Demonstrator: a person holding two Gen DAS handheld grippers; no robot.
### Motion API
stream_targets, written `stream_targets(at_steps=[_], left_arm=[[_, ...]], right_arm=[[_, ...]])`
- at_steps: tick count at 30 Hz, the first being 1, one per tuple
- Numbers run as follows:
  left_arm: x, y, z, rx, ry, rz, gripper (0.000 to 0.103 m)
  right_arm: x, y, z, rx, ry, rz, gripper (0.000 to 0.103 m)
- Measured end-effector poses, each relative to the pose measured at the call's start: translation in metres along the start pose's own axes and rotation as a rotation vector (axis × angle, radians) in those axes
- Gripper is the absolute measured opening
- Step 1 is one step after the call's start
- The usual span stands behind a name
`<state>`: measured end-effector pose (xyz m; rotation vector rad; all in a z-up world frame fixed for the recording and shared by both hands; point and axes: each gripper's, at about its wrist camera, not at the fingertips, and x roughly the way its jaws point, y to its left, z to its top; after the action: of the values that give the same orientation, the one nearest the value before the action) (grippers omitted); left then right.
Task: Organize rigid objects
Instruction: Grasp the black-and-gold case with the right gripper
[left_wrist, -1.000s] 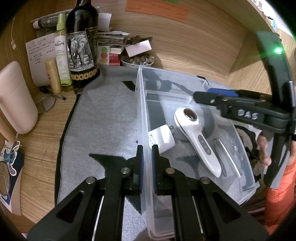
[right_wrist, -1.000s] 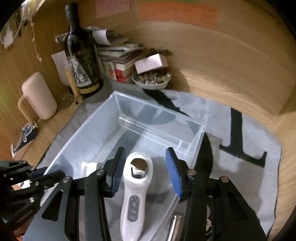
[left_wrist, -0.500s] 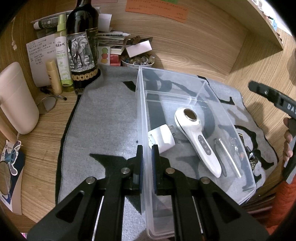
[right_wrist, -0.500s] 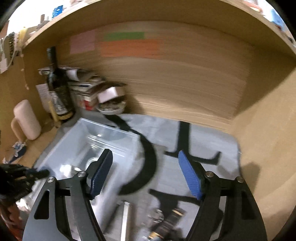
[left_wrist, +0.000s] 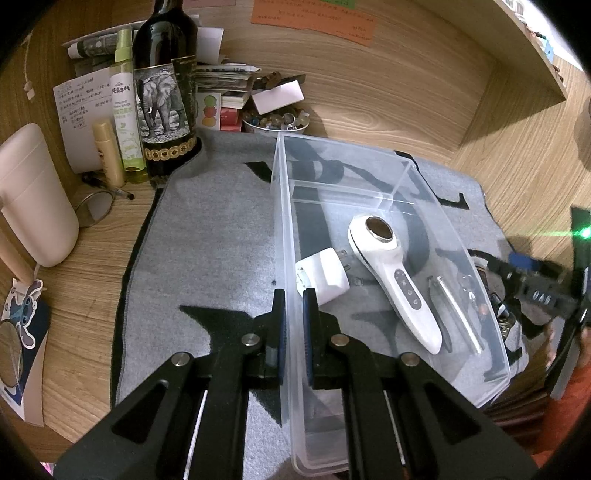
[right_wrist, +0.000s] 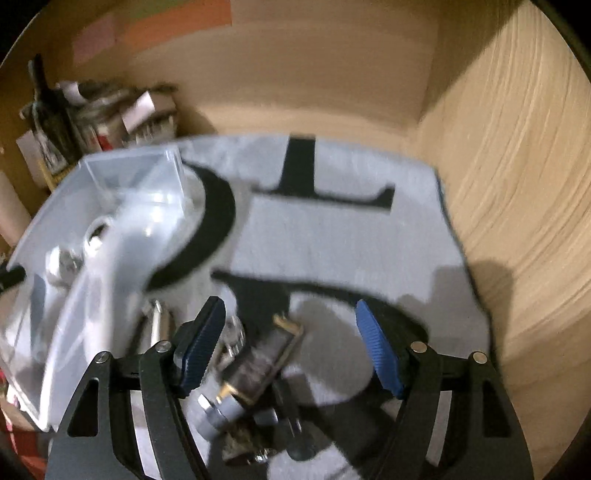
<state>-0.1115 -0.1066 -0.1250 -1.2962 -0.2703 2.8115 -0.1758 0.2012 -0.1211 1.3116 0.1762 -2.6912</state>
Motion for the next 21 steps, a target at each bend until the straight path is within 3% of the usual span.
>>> stream_targets(at_steps=[4, 11, 16, 21], left_arm=[[0.000, 0.000, 0.000, -0.001, -0.001, 0.000, 0.008], [0.000, -0.001, 0.000, -0.003, 0.000, -0.001, 0.008], [0.000, -0.001, 0.000, 0.000, -0.001, 0.001, 0.008], [0.000, 0.000, 0.000, -0.002, 0.000, 0.000, 0.008]], right_arm=[[0.012, -0.002, -0.016, 0.001, 0.077, 0.033, 0.047], [0.024, 0.007, -0.023, -0.026, 0.107, 0.070, 0.037], [0.027, 0.005, -0.018, -0.018, 0.085, 0.061, 0.021], [0.026, 0.004, -0.006, 0.000, 0.046, 0.051, 0.021]])
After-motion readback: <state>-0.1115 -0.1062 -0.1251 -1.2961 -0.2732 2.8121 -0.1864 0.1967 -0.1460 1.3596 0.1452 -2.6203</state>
